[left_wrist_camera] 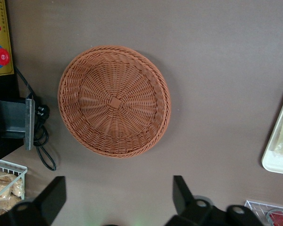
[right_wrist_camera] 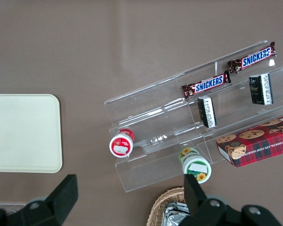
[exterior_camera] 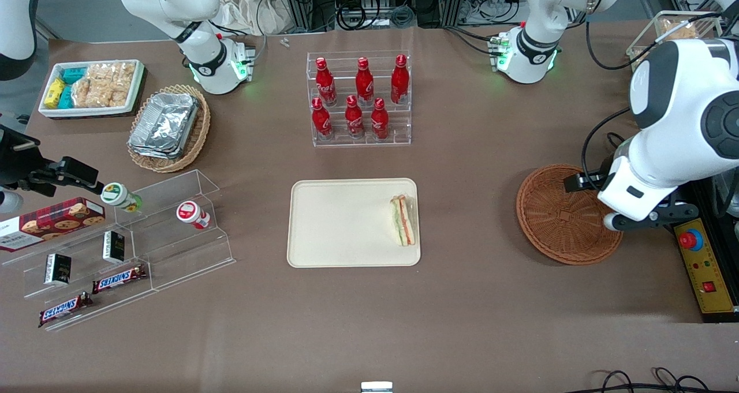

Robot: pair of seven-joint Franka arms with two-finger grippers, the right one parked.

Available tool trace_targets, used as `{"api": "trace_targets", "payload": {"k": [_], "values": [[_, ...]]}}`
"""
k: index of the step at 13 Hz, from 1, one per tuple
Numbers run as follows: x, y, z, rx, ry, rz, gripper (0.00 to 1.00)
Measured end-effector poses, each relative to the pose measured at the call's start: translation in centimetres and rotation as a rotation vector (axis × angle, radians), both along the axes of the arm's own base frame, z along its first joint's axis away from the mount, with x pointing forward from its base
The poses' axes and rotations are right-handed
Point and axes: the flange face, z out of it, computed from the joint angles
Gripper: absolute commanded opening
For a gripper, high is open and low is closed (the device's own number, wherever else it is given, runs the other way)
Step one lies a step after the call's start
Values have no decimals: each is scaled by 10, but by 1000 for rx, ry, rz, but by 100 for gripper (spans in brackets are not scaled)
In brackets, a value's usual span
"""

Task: Place sandwich from basket to tray
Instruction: 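Open the left gripper and withdraw it back toward the basket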

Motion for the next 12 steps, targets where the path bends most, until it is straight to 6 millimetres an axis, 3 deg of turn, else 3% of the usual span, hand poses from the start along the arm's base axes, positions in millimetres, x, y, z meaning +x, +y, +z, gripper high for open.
{"api": "trace_targets", "payload": {"k": [4,8,12], "values": [[5,31,-4,-60,19,-60,100],[6,68,5,-120,15,-181,100],[6,61,10,-123,3,-199,100]]}}
